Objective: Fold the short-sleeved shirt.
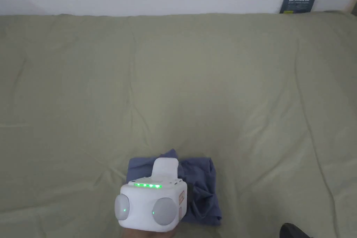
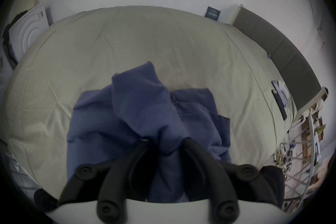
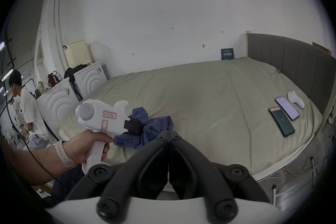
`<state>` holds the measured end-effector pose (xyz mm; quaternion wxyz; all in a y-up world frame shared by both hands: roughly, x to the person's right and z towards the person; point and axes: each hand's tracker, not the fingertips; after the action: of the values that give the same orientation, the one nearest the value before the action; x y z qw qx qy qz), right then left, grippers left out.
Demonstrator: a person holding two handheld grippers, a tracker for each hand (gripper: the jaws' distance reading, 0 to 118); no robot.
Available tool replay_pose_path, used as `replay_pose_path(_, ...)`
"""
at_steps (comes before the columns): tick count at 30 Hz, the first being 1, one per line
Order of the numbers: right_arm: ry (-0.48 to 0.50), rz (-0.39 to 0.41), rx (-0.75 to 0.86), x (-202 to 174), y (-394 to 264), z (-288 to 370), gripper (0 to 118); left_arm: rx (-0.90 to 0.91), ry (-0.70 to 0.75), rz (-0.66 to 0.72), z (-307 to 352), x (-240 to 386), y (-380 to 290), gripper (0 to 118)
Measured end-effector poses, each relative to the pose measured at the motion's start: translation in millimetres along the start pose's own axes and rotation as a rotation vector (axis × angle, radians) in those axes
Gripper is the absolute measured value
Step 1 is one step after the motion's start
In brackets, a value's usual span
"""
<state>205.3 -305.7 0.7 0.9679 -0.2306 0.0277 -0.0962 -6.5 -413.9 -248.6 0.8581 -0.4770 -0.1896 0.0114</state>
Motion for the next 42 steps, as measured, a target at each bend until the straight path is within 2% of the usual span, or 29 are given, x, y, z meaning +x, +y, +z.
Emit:
replay_pose_path(1,-0.005,0.003,0.001,1,0,1,0,0.025,-0.042,-0.005,6,-2,-1,50)
replay_pose_path(3,-0.003,0.010,-0.001,3,0,0,0,0.020,-0.111,-0.006,27,-7,2,107)
replay_pose_path(4,-0.004,0.017,-0.002,2,0,-1,0,0.026,-0.136,-0.013,41,-11,2,115)
replay_pose_path(8,0.011,0.027,-0.008,-5,-2,-7,0,0.155,-0.256,-0.099,103,-39,-1,115)
replay_pose_path(10,0.022,0.020,-0.009,-10,-4,-9,0,0.244,-0.319,-0.082,128,-70,-7,112)
replay_pose_path(11,0.024,0.018,-0.009,-12,-4,-9,0,0.275,-0.361,-0.036,136,-82,-8,99)
replay_pose_path(12,0.026,0.016,-0.009,-15,-5,-10,0,0.273,-0.395,0.028,136,-99,-9,76)
replay_pose_path(13,0.028,0.015,-0.009,-17,-5,-10,0,0.279,-0.422,0.081,133,-113,-10,48)
replay_pose_path(14,0.030,0.015,-0.009,-19,-6,-10,0,0.268,-0.400,0.125,125,-123,-11,23)
replay_pose_path(16,0.033,0.015,-0.009,-21,-7,-10,0,0.253,-0.359,0.189,106,-137,-11,21)
replay_pose_path(20,0.018,0.023,-0.019,-22,-5,-9,0,0.254,-0.483,0.278,54,-128,-6,21)
replay_pose_path(21,0.013,0.022,-0.020,-22,-4,-8,0,0.239,-0.492,0.266,39,-120,-3,21)
replay_pose_path(24,-0.017,0.024,-0.024,-18,-2,-4,0,0.137,-0.372,0.217,-12,-78,-2,21)
replay_pose_path(27,-0.046,0.028,-0.020,-13,-1,0,0,0.122,-0.458,0.185,-34,-33,-8,21)
replay_pose_path(30,-0.067,0.039,-0.026,-7,1,1,0,0.104,-0.429,0.149,-45,-7,-10,21)
replay_pose_path(32,-0.066,0.041,-0.033,-3,2,-1,0,0.113,-0.383,0.110,-43,-5,-13,21)
replay_pose_path(35,-0.060,0.039,-0.034,-1,2,-3,0,0.113,-0.408,0.134,-28,-17,-10,21)
replay_pose_path(39,-0.030,0.042,-0.008,-4,5,-5,0,0.230,-0.483,0.066,44,-38,-16,21)
replay_pose_path(42,0.005,0.041,0.002,-12,5,-11,0,0.255,-0.482,0.063,99,-57,-35,21)
